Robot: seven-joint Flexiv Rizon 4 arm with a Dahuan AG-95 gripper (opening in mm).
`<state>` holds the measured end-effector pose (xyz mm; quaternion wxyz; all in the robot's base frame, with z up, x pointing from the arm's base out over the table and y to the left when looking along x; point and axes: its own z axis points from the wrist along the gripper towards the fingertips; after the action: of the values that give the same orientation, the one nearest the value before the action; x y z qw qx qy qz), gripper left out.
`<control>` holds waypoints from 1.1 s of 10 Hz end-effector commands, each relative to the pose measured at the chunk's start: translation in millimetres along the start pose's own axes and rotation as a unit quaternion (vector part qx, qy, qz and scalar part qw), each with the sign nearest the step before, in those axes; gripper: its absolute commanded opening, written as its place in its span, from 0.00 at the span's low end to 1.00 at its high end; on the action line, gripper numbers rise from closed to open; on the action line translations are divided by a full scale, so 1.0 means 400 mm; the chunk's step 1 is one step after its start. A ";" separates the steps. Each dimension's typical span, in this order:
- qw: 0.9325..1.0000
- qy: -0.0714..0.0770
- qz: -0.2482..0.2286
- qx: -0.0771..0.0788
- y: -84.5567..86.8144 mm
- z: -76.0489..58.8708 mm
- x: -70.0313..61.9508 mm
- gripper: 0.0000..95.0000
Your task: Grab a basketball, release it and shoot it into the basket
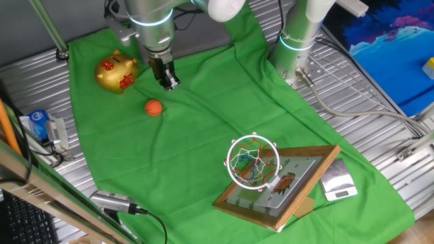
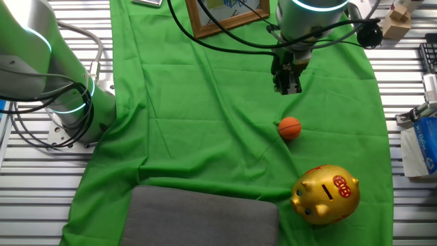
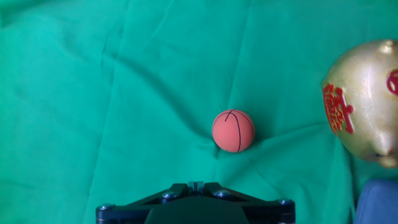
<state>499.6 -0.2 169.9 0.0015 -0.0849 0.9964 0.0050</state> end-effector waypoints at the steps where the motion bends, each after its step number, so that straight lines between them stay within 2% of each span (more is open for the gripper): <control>1: 0.999 0.001 -0.038 -0.001 -0.001 0.000 -0.004 0.00; 3: 0.997 0.003 -0.074 -0.005 -0.006 0.005 -0.012 0.00; 6: 0.990 0.005 -0.137 -0.012 -0.034 0.018 -0.037 0.00; 8: 0.984 0.007 -0.177 -0.014 -0.061 0.027 -0.063 0.00; 9: 0.977 0.009 -0.211 -0.013 -0.083 0.035 -0.086 0.00; 11: 0.971 0.013 -0.238 -0.017 -0.110 0.049 -0.113 0.00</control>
<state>543.9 -30.8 153.1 -0.0088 -0.2984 0.9542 0.0185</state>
